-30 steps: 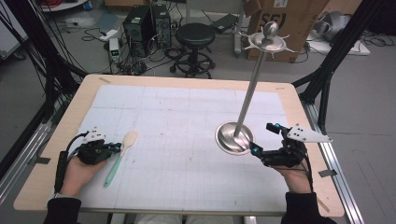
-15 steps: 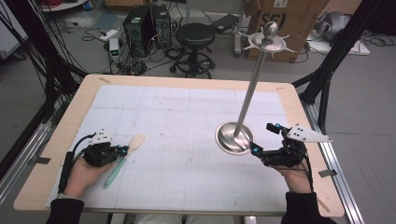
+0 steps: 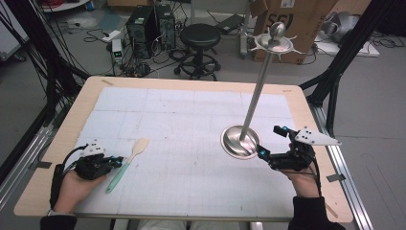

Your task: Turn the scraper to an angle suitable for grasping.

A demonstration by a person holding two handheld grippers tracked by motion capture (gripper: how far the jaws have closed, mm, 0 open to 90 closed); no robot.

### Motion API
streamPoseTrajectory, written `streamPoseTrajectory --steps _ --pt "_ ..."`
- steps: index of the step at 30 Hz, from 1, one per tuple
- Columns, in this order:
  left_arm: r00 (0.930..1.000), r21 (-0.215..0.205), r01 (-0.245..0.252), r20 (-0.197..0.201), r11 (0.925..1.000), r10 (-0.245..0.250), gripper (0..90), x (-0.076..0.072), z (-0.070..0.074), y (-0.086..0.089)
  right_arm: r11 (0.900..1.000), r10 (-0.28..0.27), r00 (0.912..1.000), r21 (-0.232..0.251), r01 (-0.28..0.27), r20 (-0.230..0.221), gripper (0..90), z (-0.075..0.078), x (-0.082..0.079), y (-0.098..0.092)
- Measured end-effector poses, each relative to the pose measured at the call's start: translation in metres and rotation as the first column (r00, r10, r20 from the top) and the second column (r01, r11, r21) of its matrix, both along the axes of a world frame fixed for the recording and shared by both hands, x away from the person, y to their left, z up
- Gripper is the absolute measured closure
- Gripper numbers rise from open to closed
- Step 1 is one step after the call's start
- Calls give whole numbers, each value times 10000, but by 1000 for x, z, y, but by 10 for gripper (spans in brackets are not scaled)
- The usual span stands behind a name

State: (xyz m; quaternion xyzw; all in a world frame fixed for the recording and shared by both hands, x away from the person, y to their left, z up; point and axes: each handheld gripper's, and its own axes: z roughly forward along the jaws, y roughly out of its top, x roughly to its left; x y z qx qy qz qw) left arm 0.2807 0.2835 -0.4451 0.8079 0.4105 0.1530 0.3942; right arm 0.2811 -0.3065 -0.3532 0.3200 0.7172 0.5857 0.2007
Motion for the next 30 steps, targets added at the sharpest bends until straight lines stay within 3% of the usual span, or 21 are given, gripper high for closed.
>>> streamPoseTrajectory --steps 8,17,25,30 --pt "9974 -193 526 -480 9984 -534 900 -12 1 5 10000 78 10000 27 -78 13 11 0 2 4" --pt "9906 -428 1191 -621 9920 -1216 900 -11 1 -22 9999 124 9999 -82 -125 -23 11 -1 5 7" --pt "9821 -433 1825 -400 9823 -1842 900 -9 -1 -59 9999 108 9999 -86 -108 -7 11 -1 4 7" --pt "9797 -771 1931 -390 9781 -1965 900 -4 1 -64 9999 118 9999 -83 -118 5 11 -1 3 6"
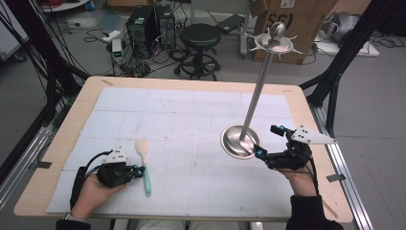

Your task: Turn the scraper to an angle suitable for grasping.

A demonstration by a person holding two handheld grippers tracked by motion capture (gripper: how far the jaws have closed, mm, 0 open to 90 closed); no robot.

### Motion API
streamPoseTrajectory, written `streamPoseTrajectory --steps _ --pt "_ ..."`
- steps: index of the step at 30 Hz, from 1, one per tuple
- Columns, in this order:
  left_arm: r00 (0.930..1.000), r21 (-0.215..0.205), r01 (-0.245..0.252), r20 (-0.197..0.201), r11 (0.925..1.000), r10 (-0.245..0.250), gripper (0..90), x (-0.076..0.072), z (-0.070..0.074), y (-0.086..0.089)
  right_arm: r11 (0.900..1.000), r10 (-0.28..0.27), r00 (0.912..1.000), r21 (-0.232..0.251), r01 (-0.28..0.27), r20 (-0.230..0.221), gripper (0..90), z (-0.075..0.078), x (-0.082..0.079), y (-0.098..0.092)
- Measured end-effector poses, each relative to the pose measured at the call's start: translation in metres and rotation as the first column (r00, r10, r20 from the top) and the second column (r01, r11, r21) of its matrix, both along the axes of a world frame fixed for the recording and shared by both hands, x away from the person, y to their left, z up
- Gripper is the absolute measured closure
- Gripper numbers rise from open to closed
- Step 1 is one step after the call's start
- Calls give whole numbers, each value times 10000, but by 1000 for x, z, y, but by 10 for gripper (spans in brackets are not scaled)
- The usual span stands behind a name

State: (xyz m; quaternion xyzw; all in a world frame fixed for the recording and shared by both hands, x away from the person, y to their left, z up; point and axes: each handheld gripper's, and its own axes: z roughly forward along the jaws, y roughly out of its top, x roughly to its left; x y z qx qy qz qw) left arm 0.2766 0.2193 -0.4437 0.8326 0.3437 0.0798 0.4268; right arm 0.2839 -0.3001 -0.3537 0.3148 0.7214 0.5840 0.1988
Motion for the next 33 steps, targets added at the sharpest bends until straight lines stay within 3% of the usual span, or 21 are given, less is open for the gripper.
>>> streamPoseTrajectory --steps 2,3,9,15,17,21,25,33 --pt "9995 -535 -304 10 9981 305 900 6 5 2 10000 -16 10000 -46 15 -39 11 0 0 0" --pt "9992 -609 -380 59 9974 384 900 9 8 2 10000 -31 10000 -76 31 -35 11 -1 0 0" --pt "9970 200 -474 614 9987 461 900 30 8 -10 9999 -49 10000 -138 48 -54 11 -1 -2 0" --pt "9966 577 -400 744 9975 356 900 47 4 -21 9999 -130 9999 -34 129 -91 11 -3 -3 -3" --pt "9969 904 -432 687 9950 370 900 49 -1 -23 9998 -181 9998 -18 180 -115 11 -4 -3 -5" --pt "9966 856 -394 762 9956 329 900 50 -2 -23 9998 -213 9997 6 213 -108 11 -4 -4 -7" --pt "9944 1183 -580 947 9913 468 900 47 -1 -20 9998 -180 9998 58 181 -95 11 -4 -5 -7" --pt "9905 1080 -892 1138 9901 768 900 37 -3 -4 9999 -121 9999 62 122 -84 11 -4 -4 -7"
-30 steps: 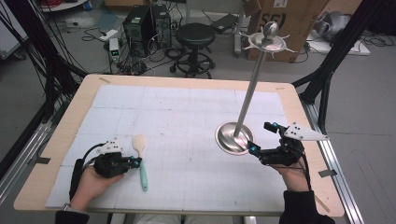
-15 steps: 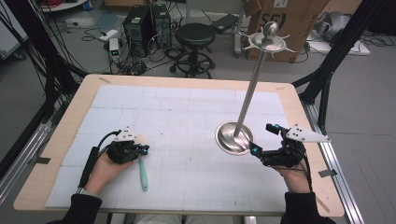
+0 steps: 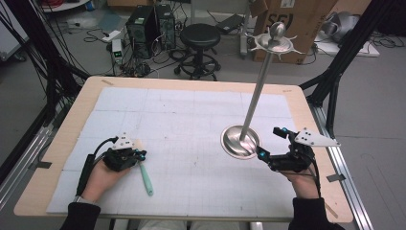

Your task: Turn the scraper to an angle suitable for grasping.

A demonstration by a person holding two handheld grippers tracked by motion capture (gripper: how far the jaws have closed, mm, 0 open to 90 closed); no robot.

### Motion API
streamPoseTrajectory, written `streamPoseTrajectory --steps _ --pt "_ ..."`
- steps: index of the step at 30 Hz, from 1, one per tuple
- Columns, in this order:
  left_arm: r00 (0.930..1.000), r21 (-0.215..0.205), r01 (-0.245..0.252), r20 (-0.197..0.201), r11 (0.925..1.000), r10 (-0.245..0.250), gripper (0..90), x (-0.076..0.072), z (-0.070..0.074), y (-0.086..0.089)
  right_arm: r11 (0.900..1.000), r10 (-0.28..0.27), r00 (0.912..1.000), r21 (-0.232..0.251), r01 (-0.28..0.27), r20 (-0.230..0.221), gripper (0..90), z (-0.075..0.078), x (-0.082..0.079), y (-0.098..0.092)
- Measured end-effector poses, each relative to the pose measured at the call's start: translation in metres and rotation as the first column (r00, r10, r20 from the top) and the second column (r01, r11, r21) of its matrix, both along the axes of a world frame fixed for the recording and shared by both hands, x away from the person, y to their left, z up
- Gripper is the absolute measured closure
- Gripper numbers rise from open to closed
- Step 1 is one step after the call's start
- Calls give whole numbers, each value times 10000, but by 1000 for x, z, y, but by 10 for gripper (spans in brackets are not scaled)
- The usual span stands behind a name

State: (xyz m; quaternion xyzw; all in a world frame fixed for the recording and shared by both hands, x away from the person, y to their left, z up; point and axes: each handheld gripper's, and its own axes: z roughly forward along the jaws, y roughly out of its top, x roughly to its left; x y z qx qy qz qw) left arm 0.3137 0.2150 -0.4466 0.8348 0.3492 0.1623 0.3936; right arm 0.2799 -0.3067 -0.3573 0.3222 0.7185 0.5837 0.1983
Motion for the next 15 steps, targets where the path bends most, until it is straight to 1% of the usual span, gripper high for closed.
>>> streamPoseTrajectory --steps 3,5,8,10,12,15 --pt "9998 61 -178 64 9998 178 900 -5 0 6 10000 32 10000 -4 -32 -12 11 0 0 1" --pt "9997 25 -216 72 9998 216 900 -9 0 11 10000 53 10000 -5 -53 -11 11 0 1 1" --pt "9995 -179 -317 63 9993 319 900 -12 -1 21 10000 50 10000 -1 -50 -3 11 -1 2 1" --pt "9991 -134 -401 121 9991 402 900 -14 -2 27 10000 63 10000 -25 -63 -39 11 -1 2 2" --pt "9983 -85 -572 117 9983 573 900 -17 -1 33 9999 115 9999 -28 -115 -39 11 -1 3 3" --pt "9969 -159 -779 116 9968 781 900 -23 -2 40 9999 124 9999 -6 -124 -52 11 -1 3 3"
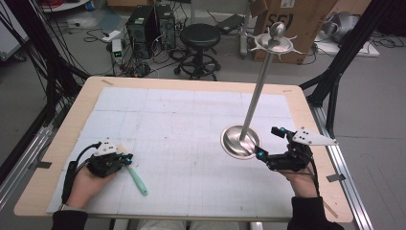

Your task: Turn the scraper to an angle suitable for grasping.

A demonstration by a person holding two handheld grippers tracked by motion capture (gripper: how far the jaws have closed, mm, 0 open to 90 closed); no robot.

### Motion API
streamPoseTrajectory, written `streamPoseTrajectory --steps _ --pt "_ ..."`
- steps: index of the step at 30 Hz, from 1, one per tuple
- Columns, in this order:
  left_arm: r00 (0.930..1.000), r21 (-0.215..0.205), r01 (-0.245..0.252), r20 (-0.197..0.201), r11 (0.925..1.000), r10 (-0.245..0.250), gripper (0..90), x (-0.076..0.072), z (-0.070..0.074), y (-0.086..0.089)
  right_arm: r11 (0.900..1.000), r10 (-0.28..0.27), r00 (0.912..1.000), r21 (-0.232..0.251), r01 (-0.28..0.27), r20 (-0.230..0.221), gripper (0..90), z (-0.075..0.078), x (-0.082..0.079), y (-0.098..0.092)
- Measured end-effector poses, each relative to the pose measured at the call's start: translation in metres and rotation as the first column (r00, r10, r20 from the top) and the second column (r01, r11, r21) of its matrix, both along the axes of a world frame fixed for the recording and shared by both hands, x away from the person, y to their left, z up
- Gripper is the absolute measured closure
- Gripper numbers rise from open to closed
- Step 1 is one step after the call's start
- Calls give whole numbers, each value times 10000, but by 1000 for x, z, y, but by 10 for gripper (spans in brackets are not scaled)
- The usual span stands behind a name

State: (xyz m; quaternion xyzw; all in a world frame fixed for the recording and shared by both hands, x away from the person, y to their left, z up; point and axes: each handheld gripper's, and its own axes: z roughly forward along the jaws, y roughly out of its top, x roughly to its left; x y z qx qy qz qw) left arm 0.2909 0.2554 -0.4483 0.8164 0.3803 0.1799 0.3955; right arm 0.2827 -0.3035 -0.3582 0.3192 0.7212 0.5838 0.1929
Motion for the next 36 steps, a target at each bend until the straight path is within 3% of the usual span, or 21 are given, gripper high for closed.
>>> streamPoseTrajectory --steps 7,10,13,19,25,26,36 --pt "9989 -161 -468 62 9988 469 900 -13 2 11 10000 58 10000 -53 -59 -50 11 -1 3 3" --pt "9985 -782 -334 410 9964 367 900 -20 10 16 9999 132 9999 -36 -132 -94 11 -1 4 5" --pt "9986 -818 -116 506 9966 158 900 -31 15 20 9998 182 9998 -13 -182 -33 11 0 5 5" --pt "9999 -613 -89 88 9981 94 900 -49 9 21 9998 186 9998 8 -186 -82 11 -1 9 7" --pt "9992 -537 -12 -388 9986 -9 900 -55 2 31 9994 344 9994 2 -344 -26 11 1 10 13" --pt "9991 -434 111 -392 9990 -128 900 -56 0 31 9993 361 9993 1 -361 -13 11 1 11 13" --pt "9965 -823 677 -433 9943 -715 900 -56 -3 14 9994 347 9993 -53 -348 -108 11 0 13 15"
